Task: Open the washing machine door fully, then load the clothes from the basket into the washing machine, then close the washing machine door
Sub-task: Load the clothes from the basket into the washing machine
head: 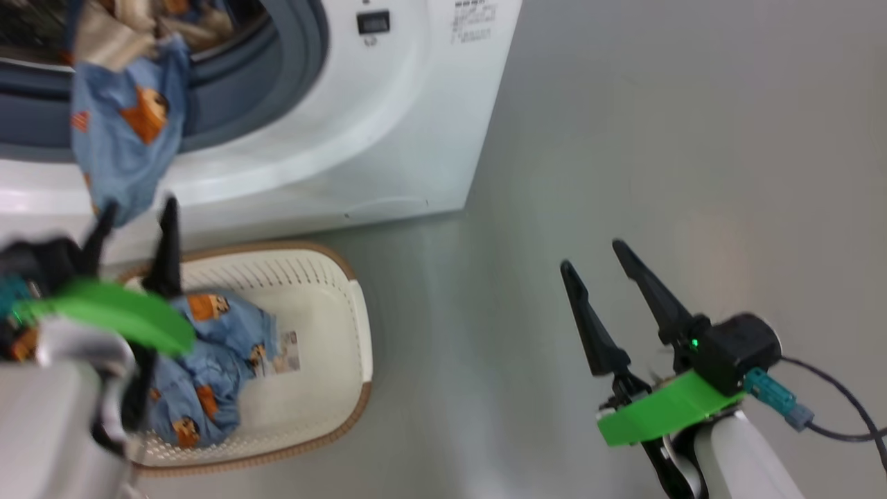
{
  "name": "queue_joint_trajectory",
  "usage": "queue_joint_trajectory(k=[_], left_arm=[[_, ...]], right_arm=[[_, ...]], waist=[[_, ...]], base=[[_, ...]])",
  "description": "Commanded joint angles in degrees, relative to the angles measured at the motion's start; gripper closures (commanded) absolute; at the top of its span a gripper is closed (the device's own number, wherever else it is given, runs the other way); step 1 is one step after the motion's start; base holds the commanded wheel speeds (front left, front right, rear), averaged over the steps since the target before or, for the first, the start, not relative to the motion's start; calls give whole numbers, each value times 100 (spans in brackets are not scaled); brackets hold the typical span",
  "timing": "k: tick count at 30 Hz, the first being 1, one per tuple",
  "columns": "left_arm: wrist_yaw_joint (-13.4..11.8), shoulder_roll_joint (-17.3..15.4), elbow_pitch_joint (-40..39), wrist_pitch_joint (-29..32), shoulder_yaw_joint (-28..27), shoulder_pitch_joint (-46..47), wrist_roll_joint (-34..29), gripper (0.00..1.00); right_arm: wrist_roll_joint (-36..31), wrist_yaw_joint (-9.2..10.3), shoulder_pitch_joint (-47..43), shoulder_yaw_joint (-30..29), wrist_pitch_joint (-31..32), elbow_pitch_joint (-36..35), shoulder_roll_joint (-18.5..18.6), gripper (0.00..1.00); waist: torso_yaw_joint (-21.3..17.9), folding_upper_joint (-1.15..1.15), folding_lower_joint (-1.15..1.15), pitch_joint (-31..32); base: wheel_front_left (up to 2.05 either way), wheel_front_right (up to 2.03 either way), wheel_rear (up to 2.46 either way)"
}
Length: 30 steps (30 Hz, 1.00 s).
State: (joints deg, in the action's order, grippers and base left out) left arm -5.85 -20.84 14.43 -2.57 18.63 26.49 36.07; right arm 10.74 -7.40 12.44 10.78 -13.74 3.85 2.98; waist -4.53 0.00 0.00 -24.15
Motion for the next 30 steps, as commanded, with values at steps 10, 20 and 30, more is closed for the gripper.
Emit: queue_joint_trajectory(k=[10, 20, 30], left_arm=[[89, -922, 564, 925, -162, 1851, -302, 0], [173, -1730, 885, 2090, -171, 2887, -440, 0], [76, -2196, 918, 3353, -44, 3409, -505, 0]], right_arm=[[356, -9, 608, 458, -120, -64, -11, 0], [807, -9, 805, 536, -125, -233, -11, 0], [989, -9, 926, 641, -125, -249, -11, 0]], waist=[[-554, 0, 0, -940], [-1025, 0, 0, -1319], [-1212, 0, 0, -1467]], base=[[0, 0, 0], [0, 0, 0], [0, 0, 0]])
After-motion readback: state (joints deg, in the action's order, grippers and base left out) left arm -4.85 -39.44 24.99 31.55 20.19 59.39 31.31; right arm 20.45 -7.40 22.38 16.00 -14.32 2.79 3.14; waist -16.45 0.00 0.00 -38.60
